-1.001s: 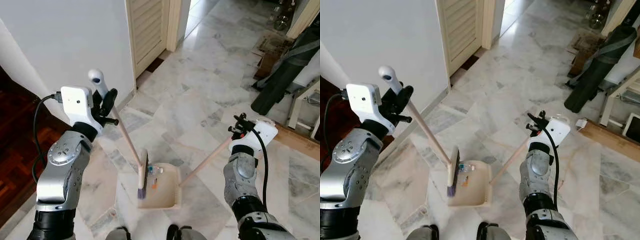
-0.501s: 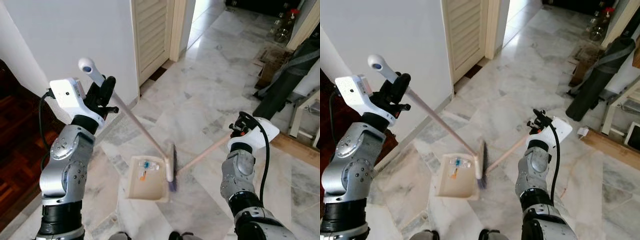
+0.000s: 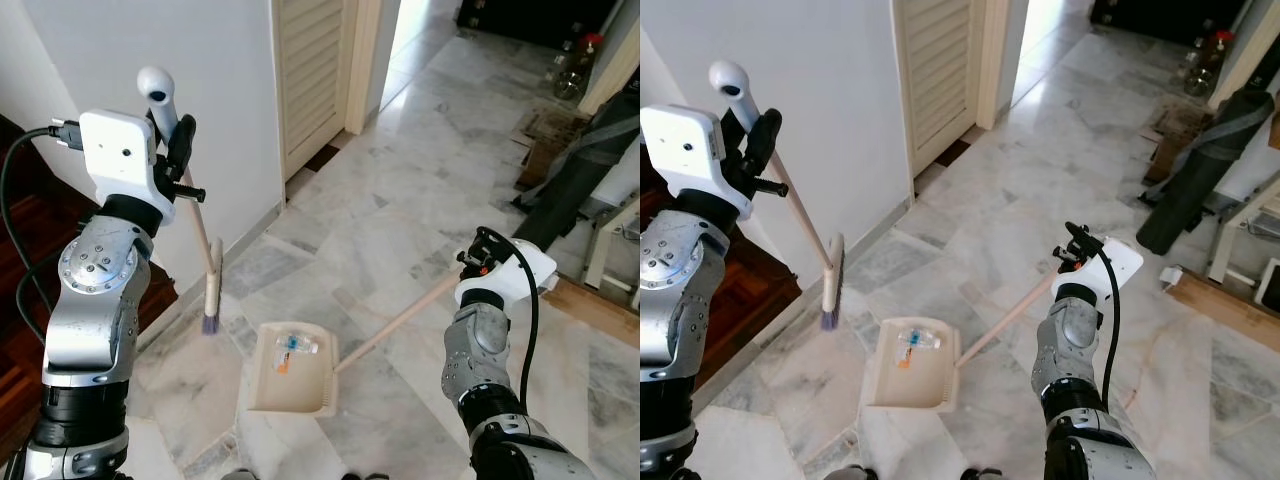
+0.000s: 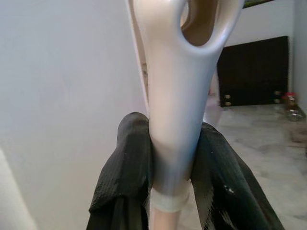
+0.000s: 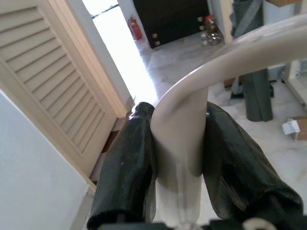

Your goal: Sweep floor

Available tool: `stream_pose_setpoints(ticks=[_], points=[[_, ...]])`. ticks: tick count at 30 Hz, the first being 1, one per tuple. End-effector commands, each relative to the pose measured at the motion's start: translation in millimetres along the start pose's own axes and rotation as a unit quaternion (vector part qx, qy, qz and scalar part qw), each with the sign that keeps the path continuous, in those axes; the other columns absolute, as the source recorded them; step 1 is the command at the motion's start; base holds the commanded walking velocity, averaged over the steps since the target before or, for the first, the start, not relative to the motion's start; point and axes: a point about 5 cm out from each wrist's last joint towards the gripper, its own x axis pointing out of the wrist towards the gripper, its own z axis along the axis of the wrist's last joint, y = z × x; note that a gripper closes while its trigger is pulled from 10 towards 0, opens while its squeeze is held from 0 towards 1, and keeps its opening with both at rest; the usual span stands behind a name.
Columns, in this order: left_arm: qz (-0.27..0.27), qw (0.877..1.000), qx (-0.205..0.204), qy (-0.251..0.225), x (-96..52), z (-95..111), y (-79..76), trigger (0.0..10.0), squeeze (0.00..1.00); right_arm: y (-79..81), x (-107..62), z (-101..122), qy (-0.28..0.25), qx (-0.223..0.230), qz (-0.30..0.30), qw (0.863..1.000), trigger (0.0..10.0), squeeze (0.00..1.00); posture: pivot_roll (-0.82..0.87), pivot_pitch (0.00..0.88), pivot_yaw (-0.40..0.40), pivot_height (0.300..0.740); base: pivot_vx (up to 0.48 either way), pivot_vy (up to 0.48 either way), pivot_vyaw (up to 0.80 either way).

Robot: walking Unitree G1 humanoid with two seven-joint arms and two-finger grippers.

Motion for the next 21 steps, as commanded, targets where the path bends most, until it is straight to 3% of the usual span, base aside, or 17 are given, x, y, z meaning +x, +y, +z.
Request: stream_pose_setpoints(ticks=[1,4,5,6,11,15,21], points=[[-0.019,1.0,0.0,-0.021,-0.5,8,-7.5,10.0,0.0,0.7,5.0,9,-0.02,0.018,-0.004,1.0,10.0,0.0,0.2,0.022,-0.024,0.74,0.0,0.0,0.0],[-0.056,0.998,-0.038,0.002,-1.2,-4,-23.2,10.0,0.0,-0.2,5.8,12,-0.026,0.022,-0.006,0.999,10.0,0.0,0.19,0.016,-0.02,0.74,0.0,0.0,0.0],[-0.056,0.998,-0.038,0.002,-1.2,-4,-23.2,10.0,0.0,-0.2,5.8,12,-0.026,0.022,-0.006,0.999,10.0,0.0,0.19,0.016,-0.02,0.74,0.0,0.0,0.0],[-0.058,0.995,-0.085,0.008,-1.6,-8,-27.3,10.0,0.0,-0.5,6.8,13,-0.029,0.027,-0.008,0.999,10.0,0.0,0.18,0.01,-0.018,0.74,0.0,0.0,0.0],[-0.063,0.989,-0.136,0.018,-0.1,-12,-32.5,10.0,0.0,-1.5,9.8,17,-0.034,0.03,-0.01,0.999,10.0,0.0,0.17,0.003,-0.017,0.74,0.0,0.0,0.0],[-0.044,0.99,-0.132,0.014,1.1,-12,-25.4,10.0,0.0,-2.8,10.5,19,-0.036,0.033,-0.013,0.999,10.0,0.0,0.17,0.0,-0.019,0.74,0.0,0.0,0.0],[-0.021,0.996,-0.091,0.001,2.3,-9,-16.2,10.0,0.0,-3.9,10.5,20,-0.038,0.034,-0.015,0.999,10.0,0.0,0.17,0.0,-0.02,0.74,0.0,0.0,0.0]])
